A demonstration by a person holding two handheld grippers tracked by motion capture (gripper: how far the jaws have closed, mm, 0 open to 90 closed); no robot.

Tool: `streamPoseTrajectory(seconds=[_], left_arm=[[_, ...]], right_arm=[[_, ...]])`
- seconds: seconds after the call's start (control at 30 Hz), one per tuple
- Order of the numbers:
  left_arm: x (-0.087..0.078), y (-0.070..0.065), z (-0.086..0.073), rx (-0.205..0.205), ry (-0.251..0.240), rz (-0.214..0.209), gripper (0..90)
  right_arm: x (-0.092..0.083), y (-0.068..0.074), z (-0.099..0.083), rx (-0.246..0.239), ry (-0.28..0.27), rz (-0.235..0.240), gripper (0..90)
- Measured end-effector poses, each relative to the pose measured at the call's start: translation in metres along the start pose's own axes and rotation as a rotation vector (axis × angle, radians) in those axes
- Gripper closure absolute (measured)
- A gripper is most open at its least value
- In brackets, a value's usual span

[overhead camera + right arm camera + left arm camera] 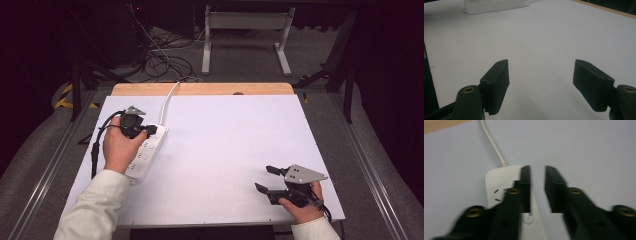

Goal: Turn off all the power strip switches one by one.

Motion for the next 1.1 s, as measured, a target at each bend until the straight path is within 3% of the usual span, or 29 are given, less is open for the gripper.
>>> streamPoseTrajectory(seconds=[0.1,0.3,0.43,0.6,0.93,1.0,1.1], left_arm=[[-0.014,-0.009,-0.001,0.003,-0.082,-0.038,61.2],[-0.035,-0.032,-0.011,0.136,-0.143,-0.086,41.2],[-0.049,-0.045,-0.027,0.187,-0.213,-0.127,33.4],[-0.059,-0.048,-0.051,0.205,-0.285,-0.152,33.0],[-0.063,-0.056,-0.111,0.273,-0.29,-0.237,30.8],[-0.063,-0.055,-0.121,0.262,-0.308,-0.247,30.8],[-0.062,-0.053,-0.137,0.199,-0.341,-0.277,30.8]], right_arm=[[0.0,0.0,0.0,0.0,0.0,0.0,29.8],[-0.001,0.001,0.0,-0.001,0.001,-0.003,29.7],[-0.002,0.002,0.0,0.001,0.001,-0.007,29.3],[-0.001,0.002,-0.001,0.001,-0.001,-0.006,28.7],[-0.001,0.003,-0.001,0.0,0.0,-0.006,28.0],[-0.001,0.003,-0.001,-0.001,0.0,-0.006,28.0],[-0.002,0.003,-0.001,-0.001,-0.002,-0.006,27.9]])
Point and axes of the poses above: each handheld gripper's, and its own axes: x roughly forward along the jaws, z roughly out of its top, y roughly to its left, the point moved 2 cm from there along x, roughly forward along the jaws, and after that the axes turned 1 degree about -x, right-handed, at the moved point
